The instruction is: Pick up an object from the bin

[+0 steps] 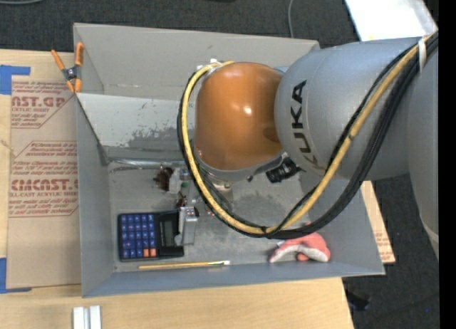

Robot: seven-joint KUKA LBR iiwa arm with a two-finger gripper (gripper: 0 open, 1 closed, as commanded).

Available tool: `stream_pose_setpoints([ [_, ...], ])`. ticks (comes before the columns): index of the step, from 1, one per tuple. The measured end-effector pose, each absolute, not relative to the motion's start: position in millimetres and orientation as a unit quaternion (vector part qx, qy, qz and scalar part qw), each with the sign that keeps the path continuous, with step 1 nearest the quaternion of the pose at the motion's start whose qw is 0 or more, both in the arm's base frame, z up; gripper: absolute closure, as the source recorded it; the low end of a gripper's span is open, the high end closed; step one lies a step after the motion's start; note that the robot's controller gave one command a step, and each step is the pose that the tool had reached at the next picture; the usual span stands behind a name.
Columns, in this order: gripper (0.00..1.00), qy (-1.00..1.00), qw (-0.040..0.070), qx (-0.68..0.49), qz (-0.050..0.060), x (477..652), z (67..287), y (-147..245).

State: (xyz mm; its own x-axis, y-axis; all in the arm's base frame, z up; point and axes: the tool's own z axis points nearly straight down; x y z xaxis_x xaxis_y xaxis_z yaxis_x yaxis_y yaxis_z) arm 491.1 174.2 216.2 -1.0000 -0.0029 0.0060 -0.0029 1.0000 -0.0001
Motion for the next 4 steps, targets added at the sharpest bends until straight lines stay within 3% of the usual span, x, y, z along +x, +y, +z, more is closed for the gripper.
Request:
stream_pose_setpoints([
  [1, 0.0, -1.0, 0.0, 0.001, -0.001, 492.9, 219, 173],
  [2, 0.0, -1.0, -0.002, 0.001, -0.002, 498.0, 133, 195],
  [3, 0.0, -1.0, 0.0, -0.008, -0.001, 491.9, 110, 202],
  [4, 0.0, -0.998, 0.0, -0.056, -0.002, 497.6, 116, 218],
])
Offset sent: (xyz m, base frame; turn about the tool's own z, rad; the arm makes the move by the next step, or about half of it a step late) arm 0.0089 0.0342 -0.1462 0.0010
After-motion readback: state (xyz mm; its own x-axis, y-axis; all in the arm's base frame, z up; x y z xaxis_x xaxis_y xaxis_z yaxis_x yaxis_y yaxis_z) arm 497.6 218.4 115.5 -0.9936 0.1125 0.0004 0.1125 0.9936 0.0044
